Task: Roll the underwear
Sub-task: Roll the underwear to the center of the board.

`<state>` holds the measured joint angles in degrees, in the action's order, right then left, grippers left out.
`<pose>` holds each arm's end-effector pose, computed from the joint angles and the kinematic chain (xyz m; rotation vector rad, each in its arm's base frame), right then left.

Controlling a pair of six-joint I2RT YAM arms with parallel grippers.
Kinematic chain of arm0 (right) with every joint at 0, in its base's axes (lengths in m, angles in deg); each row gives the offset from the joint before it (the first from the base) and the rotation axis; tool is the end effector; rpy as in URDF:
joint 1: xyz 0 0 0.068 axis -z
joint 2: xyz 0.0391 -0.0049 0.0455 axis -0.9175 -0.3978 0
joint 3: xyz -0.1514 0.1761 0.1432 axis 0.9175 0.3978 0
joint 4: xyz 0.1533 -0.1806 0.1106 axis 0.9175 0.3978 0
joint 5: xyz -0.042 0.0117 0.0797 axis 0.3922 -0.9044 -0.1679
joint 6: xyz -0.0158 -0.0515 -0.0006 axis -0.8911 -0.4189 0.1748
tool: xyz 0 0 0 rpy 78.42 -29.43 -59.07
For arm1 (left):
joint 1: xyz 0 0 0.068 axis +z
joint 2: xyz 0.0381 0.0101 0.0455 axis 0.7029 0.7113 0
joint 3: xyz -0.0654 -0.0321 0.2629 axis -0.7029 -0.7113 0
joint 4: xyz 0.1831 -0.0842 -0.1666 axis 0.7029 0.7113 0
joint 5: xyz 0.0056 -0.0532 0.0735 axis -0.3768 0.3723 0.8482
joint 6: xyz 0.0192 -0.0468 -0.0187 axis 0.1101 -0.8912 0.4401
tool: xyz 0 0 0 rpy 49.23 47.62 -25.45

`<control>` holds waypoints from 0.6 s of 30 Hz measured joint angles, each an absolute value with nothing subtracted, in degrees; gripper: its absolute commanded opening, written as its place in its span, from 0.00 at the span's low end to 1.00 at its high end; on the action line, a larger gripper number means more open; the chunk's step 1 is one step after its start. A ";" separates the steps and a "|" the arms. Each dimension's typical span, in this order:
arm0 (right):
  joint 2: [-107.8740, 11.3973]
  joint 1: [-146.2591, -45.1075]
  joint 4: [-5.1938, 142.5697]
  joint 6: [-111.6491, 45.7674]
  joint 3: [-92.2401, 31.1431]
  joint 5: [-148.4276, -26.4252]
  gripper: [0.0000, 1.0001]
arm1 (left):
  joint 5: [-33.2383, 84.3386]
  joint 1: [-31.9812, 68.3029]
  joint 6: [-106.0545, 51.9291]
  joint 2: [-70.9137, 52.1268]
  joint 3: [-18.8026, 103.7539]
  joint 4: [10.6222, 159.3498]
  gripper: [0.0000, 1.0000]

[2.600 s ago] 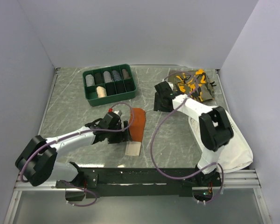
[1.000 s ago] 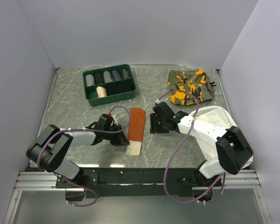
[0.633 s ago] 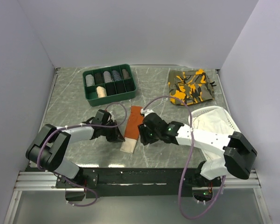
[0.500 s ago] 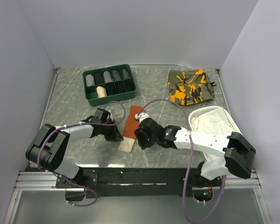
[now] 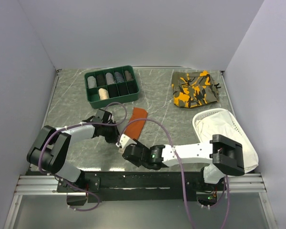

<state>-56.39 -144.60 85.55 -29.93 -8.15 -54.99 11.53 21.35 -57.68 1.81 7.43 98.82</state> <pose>0.0795 0.3033 0.1967 -1.1958 2.0751 0.1690 0.2340 -0.1154 0.1360 -0.3202 2.7883 -0.8533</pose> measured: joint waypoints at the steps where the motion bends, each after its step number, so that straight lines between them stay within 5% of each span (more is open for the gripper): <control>1: -56.67 -144.97 85.44 -30.63 -8.17 -54.68 0.58 | 11.51 21.35 -57.61 1.81 7.43 98.82 0.01; 7: -57.24 -145.86 85.17 -33.23 -10.16 -54.05 0.59 | 11.33 21.39 -56.96 1.68 7.43 98.79 0.15; 11: -57.61 -145.93 85.00 -33.47 -12.15 -53.02 0.59 | 12.05 21.57 -56.98 0.19 6.73 99.14 0.41; 18: -58.09 -145.93 85.41 -33.12 -12.76 -52.28 0.59 | 13.08 21.70 -58.22 -5.29 3.10 98.73 0.49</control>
<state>-58.09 -145.93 85.41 -33.12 -12.76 -52.28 13.08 21.70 -58.22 -5.29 3.10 98.73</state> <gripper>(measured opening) 0.587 0.488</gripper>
